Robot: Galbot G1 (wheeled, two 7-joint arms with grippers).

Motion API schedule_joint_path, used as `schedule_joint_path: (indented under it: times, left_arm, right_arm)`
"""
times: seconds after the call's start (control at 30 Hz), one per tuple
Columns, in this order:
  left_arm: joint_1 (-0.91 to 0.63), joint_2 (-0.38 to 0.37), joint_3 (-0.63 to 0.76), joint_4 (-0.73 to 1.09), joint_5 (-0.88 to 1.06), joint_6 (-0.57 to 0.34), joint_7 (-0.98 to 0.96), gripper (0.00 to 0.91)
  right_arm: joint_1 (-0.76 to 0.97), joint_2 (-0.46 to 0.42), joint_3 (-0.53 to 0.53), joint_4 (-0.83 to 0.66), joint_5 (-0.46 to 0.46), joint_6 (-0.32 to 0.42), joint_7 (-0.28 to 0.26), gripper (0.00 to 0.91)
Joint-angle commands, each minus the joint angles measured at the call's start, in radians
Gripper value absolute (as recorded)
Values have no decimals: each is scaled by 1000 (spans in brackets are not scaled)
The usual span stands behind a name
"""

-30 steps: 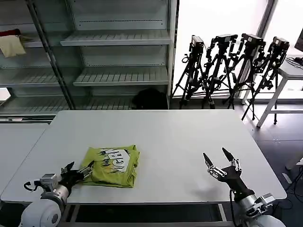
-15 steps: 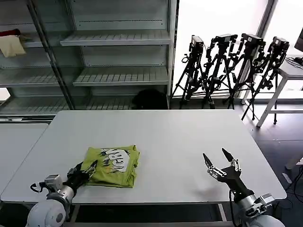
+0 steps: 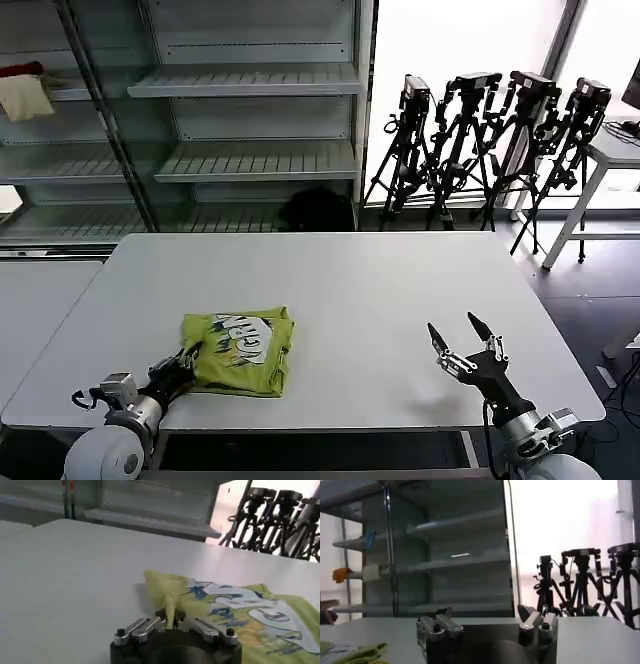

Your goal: Fold and organize the clothes.

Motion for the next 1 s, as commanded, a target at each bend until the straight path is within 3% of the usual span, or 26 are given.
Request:
schedule_joint_path:
  times: [0.03,0.27,0.5,0.7,0.8,0.9,1.0]
  left_arm:
    - [1,16,-9,-9,12,-21,0,0]
    - [44,134,-123,-16,-14,-53,-5,0]
    - [95,313,-393,63,-30,-81,52,0]
    - [55,449,-516,113,92,-155,122,0]
    - [29,474,-521,66,251,-236,184,0]
    - [36,454,-442,-4,303,-251,220,0]
    - [36,355,-226,-10,405,-293,248,0]
  right_arm:
    - [3,1,-1,3,0,0,1,907]
    - [39,-1,-32,3,0,-6,5,907]
    - [56,-2,-54,-6,3,-4,4,907]
    - [53,-2,-52,-6,5,-2,2,907]
    - [45,-3,-41,0,5,-1,2,907]
    - [41,0,-38,2,4,-1,2,907]
    - [39,8,-41,5,2,-2,1,907]
